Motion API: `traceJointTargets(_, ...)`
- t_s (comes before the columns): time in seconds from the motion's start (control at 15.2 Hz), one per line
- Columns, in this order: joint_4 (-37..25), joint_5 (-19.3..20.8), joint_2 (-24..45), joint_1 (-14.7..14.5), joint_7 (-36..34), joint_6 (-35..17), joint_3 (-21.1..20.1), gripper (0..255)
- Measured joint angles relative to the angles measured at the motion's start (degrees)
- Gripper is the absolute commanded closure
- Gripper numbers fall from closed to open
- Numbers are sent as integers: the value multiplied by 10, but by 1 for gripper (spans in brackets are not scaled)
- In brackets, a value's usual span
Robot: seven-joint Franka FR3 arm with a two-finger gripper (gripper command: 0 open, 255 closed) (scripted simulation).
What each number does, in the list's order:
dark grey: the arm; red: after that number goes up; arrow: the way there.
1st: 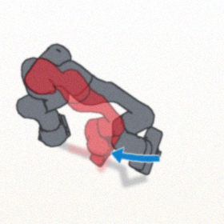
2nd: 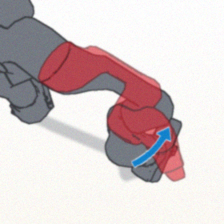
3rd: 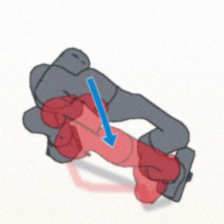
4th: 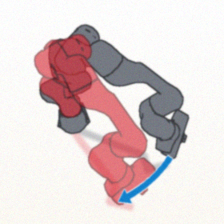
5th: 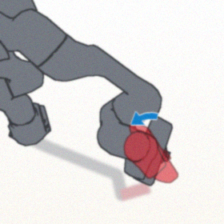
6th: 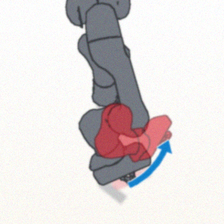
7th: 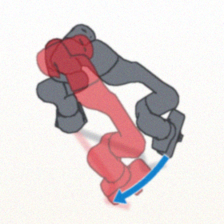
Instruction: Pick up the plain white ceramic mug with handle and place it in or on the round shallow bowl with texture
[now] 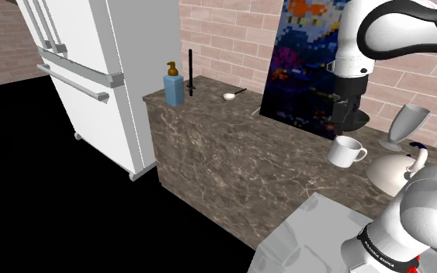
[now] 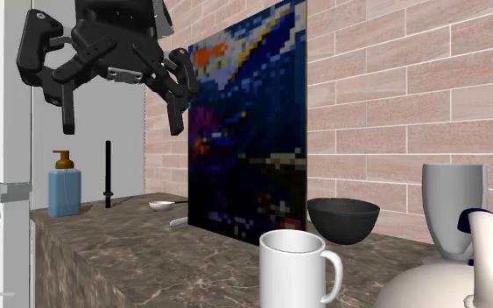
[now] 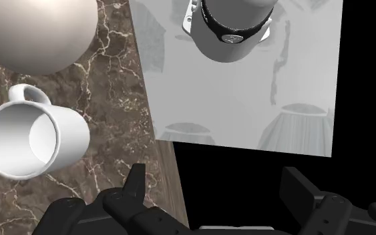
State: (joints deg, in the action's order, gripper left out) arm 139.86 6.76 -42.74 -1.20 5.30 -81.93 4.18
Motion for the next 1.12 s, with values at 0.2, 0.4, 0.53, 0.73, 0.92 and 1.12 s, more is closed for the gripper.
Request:
traceJointTargets(0.2, 20, 10, -9, 8, 6, -22, 13, 0)
traceJointTargets(0.4, 60, 34, -21, 28, 22, -77, 47, 0)
traceJointTargets(0.53, 91, 54, -32, 46, 36, -117, 75, 0)
traceJointTargets(0.73, 123, 79, -31, 68, 51, -180, 114, 0)
traceJointTargets(0.92, 151, 106, -24, 93, 73, -246, 160, 0)
traceJointTargets(1.12, 173, 130, -2, 114, 94, -320, 209, 0)
